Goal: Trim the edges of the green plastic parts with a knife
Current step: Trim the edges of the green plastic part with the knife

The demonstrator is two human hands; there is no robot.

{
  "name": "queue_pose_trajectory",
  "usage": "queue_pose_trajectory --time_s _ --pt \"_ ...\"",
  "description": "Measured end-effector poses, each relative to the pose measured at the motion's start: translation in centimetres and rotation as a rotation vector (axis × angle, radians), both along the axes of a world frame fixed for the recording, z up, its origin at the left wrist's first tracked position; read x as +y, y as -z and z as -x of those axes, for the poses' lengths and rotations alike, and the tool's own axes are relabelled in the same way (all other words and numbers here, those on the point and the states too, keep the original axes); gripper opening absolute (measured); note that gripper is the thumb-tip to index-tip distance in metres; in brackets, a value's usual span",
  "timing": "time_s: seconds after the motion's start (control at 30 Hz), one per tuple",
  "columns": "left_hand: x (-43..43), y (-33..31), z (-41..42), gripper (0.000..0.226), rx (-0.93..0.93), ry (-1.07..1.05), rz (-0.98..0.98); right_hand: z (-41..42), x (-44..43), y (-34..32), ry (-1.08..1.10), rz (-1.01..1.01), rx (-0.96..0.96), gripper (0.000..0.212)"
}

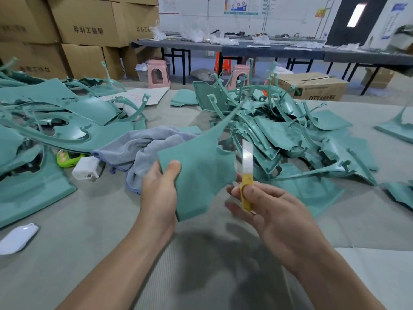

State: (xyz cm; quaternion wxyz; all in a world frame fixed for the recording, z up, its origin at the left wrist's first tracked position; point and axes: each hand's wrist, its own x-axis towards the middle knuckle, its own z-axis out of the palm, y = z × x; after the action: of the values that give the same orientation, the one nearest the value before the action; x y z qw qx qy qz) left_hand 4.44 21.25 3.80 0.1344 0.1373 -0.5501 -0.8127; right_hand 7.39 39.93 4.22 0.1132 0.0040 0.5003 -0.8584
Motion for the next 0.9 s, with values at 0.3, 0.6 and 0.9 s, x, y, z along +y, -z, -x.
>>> queue_pose_trajectory --time_s 0.3,0.6,0.9 --pt "-1.0 0.8 -1.2 0.085 0.281 0.143 0.809 1.3 0.9 0.2 0.375 -0.258 0.048 0.012" --pt "0.8 0.8 -2.0 0.055 0.663 0.043 1.579 0.5 1.5 -1.1 0.327 -0.006 0.110 0.013" --pt "-0.5 2.4 -0.6 0.053 0.239 -0.095 1.134 -2.0 -0.5 -0.3 0.203 -0.918 0.634 0.026"
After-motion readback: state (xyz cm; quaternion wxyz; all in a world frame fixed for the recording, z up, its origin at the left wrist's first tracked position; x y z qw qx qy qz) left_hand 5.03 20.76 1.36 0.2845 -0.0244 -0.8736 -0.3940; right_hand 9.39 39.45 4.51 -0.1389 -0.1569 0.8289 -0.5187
